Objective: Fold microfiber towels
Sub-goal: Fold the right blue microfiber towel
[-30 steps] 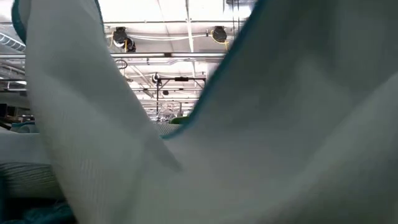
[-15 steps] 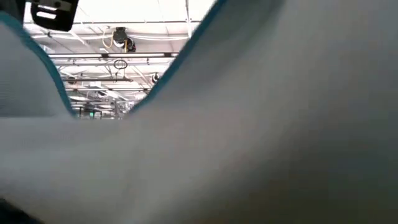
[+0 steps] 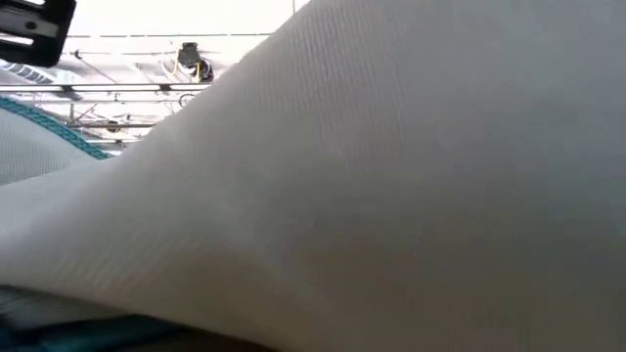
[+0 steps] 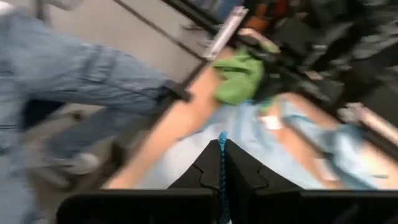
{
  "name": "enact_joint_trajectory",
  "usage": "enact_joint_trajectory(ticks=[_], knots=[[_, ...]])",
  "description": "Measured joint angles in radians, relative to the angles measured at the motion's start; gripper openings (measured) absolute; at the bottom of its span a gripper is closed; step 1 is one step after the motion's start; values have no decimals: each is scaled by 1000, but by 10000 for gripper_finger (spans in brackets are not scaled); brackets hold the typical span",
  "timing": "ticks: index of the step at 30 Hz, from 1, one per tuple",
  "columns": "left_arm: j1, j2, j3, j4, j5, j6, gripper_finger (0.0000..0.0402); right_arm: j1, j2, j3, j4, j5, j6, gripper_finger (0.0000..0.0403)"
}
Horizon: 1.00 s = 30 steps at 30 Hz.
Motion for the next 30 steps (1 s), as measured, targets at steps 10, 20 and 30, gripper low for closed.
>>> enact_joint_trajectory(ticks=[10, 20, 30], knots=[[53, -171, 1, -87, -357, 214, 4, -107, -133, -1, -74, 188, -150, 3], [428, -643, 1, 128, -288, 764, 2, -397, -472, -1, -16, 38, -386, 2], [979, -765, 78, 145, 398, 592, 1, -715, -587, 0, 63, -356, -328, 1]])
